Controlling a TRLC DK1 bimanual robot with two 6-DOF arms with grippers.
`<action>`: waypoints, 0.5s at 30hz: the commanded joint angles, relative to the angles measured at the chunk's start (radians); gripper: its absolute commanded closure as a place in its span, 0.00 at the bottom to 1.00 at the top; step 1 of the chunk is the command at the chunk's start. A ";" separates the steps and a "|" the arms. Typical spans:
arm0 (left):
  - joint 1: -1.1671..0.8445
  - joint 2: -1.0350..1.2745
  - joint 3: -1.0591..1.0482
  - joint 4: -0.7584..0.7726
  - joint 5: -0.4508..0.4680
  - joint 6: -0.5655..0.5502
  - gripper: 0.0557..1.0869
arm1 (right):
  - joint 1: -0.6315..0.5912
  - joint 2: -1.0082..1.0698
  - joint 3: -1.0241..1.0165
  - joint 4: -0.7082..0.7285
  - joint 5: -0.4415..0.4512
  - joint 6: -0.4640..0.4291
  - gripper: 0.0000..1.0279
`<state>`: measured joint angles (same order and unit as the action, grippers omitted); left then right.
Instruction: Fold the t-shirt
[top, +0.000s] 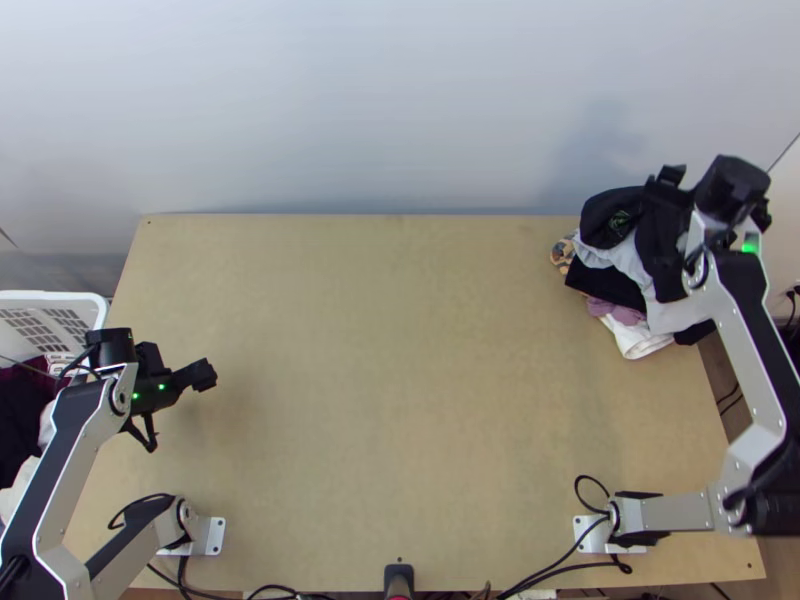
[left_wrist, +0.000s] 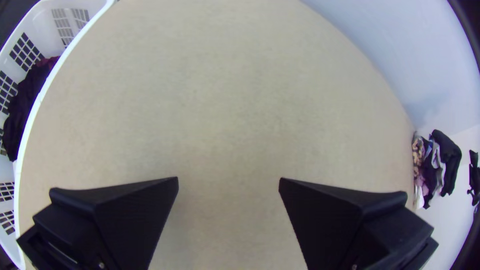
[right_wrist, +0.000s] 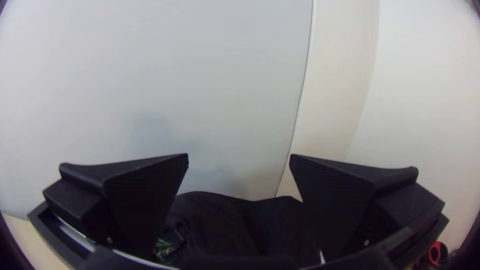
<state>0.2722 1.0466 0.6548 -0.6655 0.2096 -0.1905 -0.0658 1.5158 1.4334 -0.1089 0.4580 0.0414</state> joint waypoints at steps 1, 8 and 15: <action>0.007 -0.013 -0.009 -0.014 0.001 0.000 0.05 | -0.017 0.173 0.111 -0.035 -0.005 0.106 0.06; 0.001 -0.008 -0.007 -0.014 -0.001 -0.010 0.05 | -0.071 0.234 -0.093 -0.031 -0.039 0.170 0.06; -0.004 0.004 -0.018 -0.011 -0.009 -0.010 0.05 | -0.075 0.035 -0.533 0.097 -0.079 0.141 0.06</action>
<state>0.2741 1.0409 0.6434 -0.6800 0.2058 -0.2008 -0.1303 1.6642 1.2236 -0.1001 0.4091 0.1955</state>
